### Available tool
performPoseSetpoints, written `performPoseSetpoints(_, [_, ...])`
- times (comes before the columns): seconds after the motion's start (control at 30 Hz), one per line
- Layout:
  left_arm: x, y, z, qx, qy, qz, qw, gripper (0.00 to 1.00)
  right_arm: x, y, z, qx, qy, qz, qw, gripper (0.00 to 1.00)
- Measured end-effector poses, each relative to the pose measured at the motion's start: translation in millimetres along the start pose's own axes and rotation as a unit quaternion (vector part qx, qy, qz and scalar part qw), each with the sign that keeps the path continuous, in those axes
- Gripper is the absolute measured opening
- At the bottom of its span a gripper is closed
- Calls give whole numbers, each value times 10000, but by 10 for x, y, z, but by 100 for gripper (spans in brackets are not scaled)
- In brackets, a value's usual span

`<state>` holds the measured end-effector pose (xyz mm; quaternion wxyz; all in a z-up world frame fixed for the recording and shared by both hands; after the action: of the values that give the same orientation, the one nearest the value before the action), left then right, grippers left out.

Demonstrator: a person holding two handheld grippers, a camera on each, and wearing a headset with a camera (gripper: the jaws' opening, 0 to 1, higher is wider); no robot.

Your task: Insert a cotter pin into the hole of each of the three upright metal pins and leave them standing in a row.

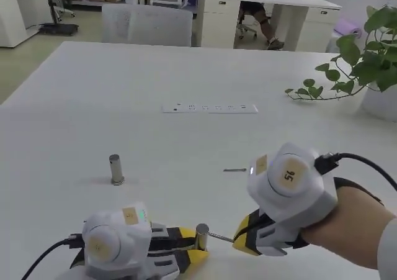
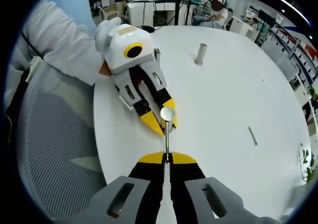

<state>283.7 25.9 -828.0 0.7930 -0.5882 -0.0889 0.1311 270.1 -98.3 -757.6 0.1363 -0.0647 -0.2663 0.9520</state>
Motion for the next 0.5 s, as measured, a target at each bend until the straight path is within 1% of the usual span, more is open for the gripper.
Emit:
performPoseSetpoints(0.33, [-2, 5, 1, -9, -13, 16, 10000, 11, -1, -58, -25, -18, -8, -42, 10000, 3])
performPoseSetpoints(0.5, [-3, 5, 4, -9, -16, 5, 10000, 11, -1, -75, -42, 34, -11, -32, 10000, 3])
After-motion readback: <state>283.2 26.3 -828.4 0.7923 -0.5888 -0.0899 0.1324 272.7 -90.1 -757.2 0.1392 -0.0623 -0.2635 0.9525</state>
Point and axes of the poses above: the centre of the closed fingertips' face, and the gripper's own axes: z roughly backward along the fingers, x roughly to its left, y roughly out of its underside, the point moved 7 cm from there along z, roughly backward along the fingers, and after that the axes turned 3 degrees about -x, right-handed, at the moved point
